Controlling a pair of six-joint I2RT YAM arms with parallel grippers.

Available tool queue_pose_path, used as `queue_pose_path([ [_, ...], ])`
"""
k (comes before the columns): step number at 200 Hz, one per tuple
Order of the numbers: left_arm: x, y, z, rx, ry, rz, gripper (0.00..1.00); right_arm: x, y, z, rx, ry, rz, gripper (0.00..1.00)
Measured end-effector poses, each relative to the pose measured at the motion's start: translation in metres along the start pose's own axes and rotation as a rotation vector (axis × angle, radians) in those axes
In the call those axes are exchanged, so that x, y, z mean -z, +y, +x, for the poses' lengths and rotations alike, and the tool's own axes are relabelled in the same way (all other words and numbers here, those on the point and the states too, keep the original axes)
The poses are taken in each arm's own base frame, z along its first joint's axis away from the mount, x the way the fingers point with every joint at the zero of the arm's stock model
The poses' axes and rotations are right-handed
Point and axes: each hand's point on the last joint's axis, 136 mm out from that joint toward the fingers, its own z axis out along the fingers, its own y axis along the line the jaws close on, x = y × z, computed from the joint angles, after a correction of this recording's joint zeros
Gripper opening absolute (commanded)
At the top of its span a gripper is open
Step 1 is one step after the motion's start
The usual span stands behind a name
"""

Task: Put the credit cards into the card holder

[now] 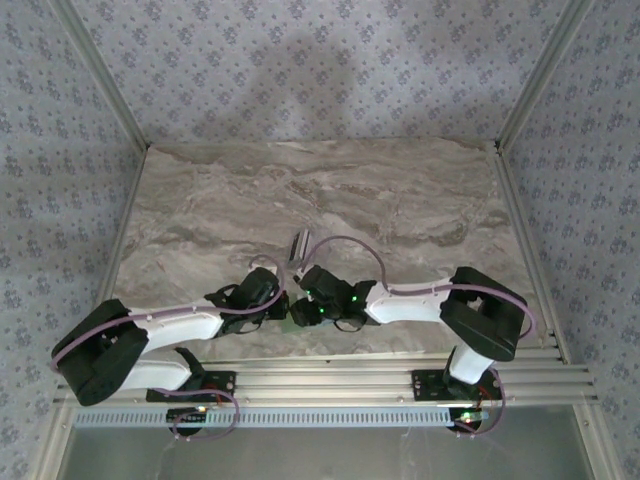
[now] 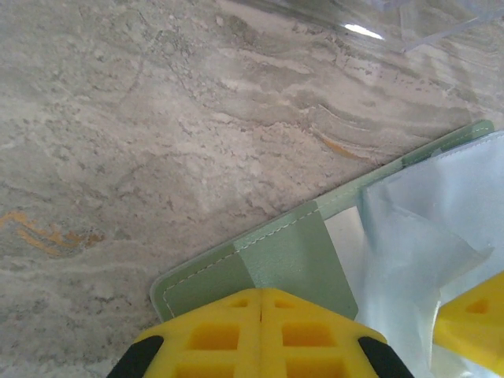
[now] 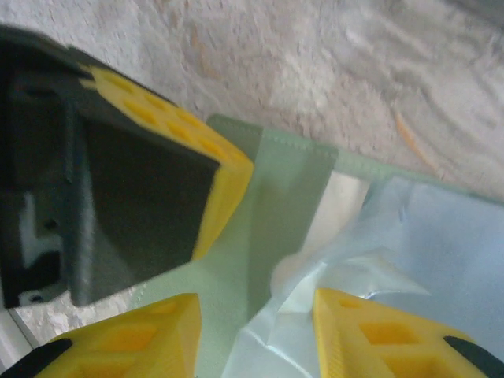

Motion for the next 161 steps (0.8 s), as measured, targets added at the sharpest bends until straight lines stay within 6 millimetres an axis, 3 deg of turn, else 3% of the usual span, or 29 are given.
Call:
queue_pose_path([
  [99,0.001,0.001,-0.001,0.003,-0.005,-0.002,0.06,0.015,0.032,0.042,0.032,0.016,-0.061,0.54],
  [161,0.001,0.002,-0.001,0.005,-0.004,-0.003,0.06,0.017,0.018,0.045,0.02,0.003,0.012,0.56],
])
